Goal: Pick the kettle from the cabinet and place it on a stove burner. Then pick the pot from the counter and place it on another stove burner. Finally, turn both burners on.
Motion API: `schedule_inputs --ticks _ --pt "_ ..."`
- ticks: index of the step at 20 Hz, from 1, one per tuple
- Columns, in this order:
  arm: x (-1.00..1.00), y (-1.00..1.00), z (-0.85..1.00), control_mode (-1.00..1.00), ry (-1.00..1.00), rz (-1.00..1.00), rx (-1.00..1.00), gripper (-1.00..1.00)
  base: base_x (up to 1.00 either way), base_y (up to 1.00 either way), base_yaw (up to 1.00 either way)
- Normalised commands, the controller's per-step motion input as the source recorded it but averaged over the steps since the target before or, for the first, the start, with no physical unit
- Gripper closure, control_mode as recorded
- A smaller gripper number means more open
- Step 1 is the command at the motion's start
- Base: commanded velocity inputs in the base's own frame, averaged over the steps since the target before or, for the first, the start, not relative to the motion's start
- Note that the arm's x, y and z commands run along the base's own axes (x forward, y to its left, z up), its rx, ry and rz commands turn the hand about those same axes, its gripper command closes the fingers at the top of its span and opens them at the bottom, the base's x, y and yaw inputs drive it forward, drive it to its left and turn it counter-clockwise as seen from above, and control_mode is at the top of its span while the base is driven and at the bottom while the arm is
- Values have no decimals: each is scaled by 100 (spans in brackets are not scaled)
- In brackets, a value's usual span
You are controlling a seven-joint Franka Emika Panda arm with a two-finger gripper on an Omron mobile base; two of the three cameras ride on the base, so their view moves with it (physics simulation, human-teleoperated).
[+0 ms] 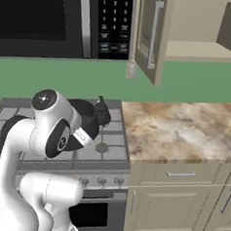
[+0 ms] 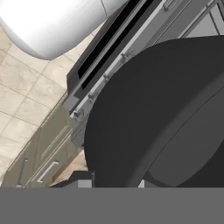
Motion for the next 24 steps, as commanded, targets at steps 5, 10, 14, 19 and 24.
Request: schedule_inputs --ticks 5,10,14,19,24 --pt "0 0 0 100 0 0 0 100 3 26 2" --pt "0 0 0 100 0 0 0 100 1 44 0" --pt "0 0 0 100 0 0 0 100 0 44 0" --pt "0 0 0 100 0 0 0 100 0 38 0" --pt "0 0 0 100 0 0 0 100 0 22 0"
